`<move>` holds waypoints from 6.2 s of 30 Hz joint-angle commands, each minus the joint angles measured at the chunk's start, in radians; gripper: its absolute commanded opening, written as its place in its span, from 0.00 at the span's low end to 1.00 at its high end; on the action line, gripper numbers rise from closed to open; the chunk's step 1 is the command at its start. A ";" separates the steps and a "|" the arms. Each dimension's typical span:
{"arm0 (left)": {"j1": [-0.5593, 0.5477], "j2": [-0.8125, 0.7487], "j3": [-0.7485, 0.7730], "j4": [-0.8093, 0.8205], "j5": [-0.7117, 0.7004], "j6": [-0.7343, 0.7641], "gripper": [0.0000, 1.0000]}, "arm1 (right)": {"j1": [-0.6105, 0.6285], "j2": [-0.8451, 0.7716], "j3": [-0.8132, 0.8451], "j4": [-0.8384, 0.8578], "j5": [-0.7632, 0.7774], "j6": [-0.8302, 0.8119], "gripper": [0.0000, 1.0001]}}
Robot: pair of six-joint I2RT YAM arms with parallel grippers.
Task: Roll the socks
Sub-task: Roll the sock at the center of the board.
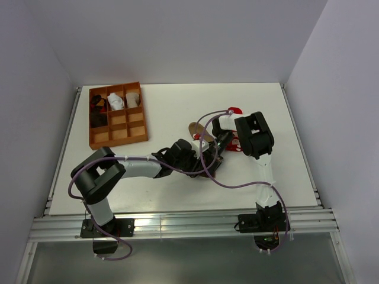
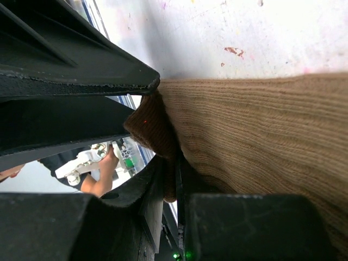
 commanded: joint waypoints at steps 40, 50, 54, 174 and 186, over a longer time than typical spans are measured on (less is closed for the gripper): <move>-0.050 0.002 0.086 -0.046 0.028 0.126 0.39 | -0.013 0.021 0.039 -0.063 0.047 -0.007 0.17; -0.044 0.029 0.085 -0.032 0.007 0.132 0.36 | -0.013 0.024 0.042 -0.063 0.045 -0.003 0.17; -0.035 0.052 0.085 -0.029 0.005 0.129 0.31 | -0.013 0.027 0.044 -0.063 0.044 0.000 0.17; 0.135 0.454 0.588 -0.868 0.304 -0.200 0.00 | 0.435 -0.909 -0.946 1.342 0.817 -0.102 0.34; 0.166 0.317 0.484 -0.738 0.273 -0.355 0.19 | 0.285 -0.864 -0.740 1.021 0.492 -0.003 0.14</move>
